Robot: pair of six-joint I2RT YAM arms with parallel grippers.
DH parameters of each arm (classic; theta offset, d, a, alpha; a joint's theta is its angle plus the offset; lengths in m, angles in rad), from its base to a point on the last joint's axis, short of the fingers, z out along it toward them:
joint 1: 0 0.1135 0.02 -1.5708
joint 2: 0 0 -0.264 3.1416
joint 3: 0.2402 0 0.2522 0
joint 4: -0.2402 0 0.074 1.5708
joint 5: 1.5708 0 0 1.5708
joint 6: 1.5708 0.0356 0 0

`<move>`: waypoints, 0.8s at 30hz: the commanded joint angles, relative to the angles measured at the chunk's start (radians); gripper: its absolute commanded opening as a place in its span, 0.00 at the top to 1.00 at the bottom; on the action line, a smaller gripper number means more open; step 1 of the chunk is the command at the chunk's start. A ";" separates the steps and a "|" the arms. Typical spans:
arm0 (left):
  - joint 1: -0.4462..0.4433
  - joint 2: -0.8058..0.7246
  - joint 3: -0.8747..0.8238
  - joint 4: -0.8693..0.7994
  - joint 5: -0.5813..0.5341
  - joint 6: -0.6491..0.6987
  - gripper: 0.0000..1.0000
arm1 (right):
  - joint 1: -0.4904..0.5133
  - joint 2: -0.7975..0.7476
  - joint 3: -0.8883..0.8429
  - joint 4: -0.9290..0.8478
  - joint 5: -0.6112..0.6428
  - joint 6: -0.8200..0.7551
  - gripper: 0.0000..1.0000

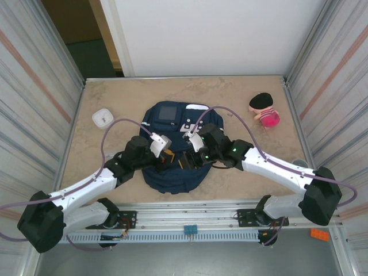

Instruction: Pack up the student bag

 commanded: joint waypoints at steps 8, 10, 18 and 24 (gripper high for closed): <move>-0.005 -0.090 0.021 0.126 0.034 0.092 0.99 | -0.161 -0.272 -0.103 0.047 -0.063 -0.050 0.36; -0.006 -0.089 0.021 0.123 0.051 0.105 0.98 | -0.183 -0.272 -0.104 0.046 -0.025 -0.075 0.32; -0.005 -0.089 0.029 0.106 0.079 0.114 0.96 | -0.285 -0.110 -0.049 0.024 -0.211 0.120 0.34; -0.005 -0.083 0.029 0.108 0.090 0.124 0.96 | -0.266 -0.106 -0.091 0.099 -0.219 0.197 0.33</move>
